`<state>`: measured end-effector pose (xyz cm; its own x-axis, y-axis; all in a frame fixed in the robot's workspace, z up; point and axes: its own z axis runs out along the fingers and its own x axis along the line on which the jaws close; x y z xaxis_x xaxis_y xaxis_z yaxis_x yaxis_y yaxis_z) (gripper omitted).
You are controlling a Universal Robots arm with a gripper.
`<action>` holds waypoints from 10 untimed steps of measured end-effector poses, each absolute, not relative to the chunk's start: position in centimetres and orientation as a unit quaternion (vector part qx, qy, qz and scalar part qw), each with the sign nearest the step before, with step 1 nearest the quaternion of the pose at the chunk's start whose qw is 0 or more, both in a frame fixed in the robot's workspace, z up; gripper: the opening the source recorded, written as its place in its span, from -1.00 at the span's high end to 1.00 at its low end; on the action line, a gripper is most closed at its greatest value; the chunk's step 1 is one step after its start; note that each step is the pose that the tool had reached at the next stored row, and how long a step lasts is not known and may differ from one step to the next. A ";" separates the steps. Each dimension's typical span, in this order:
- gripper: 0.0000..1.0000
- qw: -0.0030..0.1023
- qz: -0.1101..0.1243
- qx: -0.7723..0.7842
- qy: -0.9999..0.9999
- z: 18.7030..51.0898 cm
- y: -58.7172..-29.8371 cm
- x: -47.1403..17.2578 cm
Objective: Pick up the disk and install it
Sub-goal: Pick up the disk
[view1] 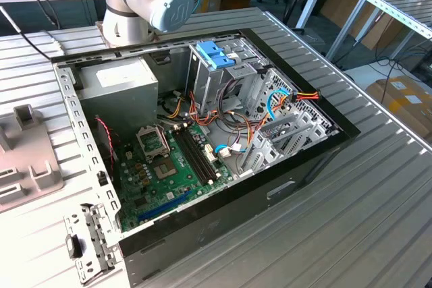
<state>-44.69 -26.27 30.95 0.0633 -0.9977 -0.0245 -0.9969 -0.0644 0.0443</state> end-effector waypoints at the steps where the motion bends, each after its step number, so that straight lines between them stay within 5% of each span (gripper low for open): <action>1: -0.08 0.008 -0.024 0.729 -0.684 30.8 -26.3 -44.7; 10: -0.08 0.008 -0.024 0.729 -0.684 30.1 -26.3 -44.8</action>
<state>-44.81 -26.27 30.07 0.0633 -0.9977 -0.0245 -0.9969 -0.0643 0.0443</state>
